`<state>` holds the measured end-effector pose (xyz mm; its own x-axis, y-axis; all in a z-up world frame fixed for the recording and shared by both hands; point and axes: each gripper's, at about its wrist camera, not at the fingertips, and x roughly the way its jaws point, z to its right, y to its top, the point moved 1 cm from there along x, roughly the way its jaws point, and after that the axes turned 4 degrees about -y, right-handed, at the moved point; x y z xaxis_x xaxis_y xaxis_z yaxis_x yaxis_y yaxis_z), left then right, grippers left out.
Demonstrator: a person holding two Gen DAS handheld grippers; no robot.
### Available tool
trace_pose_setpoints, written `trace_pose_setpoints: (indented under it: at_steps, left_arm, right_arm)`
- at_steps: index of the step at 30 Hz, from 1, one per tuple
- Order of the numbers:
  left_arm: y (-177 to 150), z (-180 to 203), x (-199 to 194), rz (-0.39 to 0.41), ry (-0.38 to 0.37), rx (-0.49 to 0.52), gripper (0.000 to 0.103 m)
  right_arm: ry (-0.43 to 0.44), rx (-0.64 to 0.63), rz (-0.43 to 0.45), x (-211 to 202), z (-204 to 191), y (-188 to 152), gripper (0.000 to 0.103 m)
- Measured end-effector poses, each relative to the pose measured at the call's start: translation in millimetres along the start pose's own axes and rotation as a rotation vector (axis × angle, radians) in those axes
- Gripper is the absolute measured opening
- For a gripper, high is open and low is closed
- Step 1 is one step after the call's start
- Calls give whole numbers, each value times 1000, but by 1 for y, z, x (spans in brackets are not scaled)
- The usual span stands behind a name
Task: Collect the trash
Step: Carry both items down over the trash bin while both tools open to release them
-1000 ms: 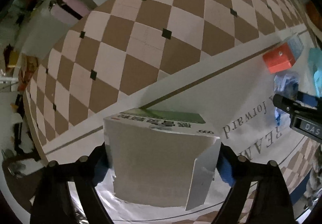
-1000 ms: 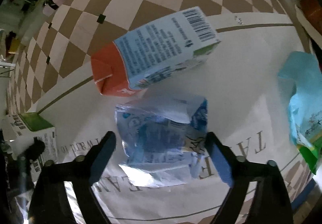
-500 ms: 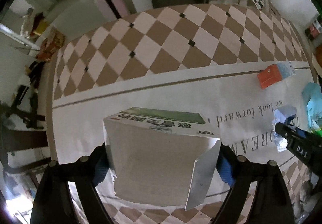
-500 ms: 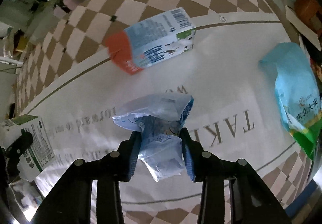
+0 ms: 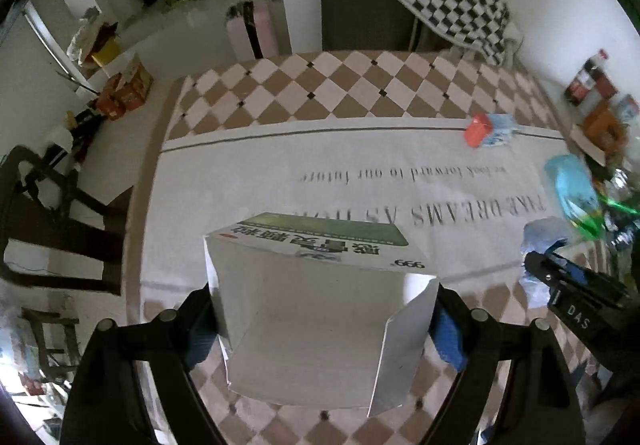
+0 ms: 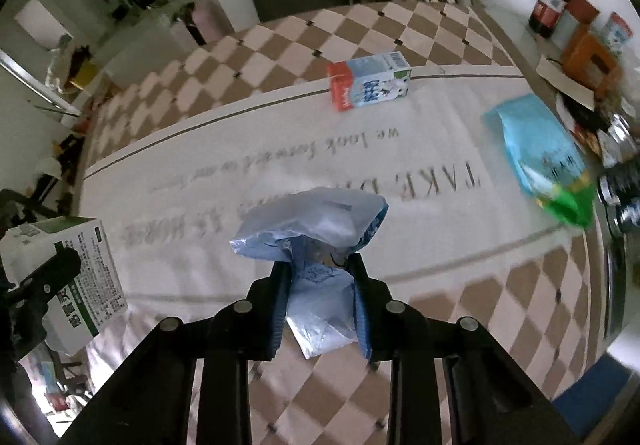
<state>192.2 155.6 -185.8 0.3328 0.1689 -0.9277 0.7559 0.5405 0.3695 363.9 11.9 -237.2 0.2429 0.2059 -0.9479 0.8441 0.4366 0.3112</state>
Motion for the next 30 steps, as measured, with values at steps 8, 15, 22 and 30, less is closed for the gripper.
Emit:
trace_pose_setpoints:
  at_steps: [8,15,22,30]
  left_arm:
    - [-112,-42,-75,72,-66,12,86]
    - [-207,-71,-79,-26,-137,-15,86]
    - [-304,-100,-9,-255,-188,-123,86]
    - [-397,-118,178,-509,-282,-280,87]
  right_arm:
    - [46,47,75,-81,-26,-131,29]
    - [96,101,25,-110,-35,-274,29]
    - [105,120,-194,-49,-30,-391,29]
    - [154,190,-445,121,-18,-482,29]
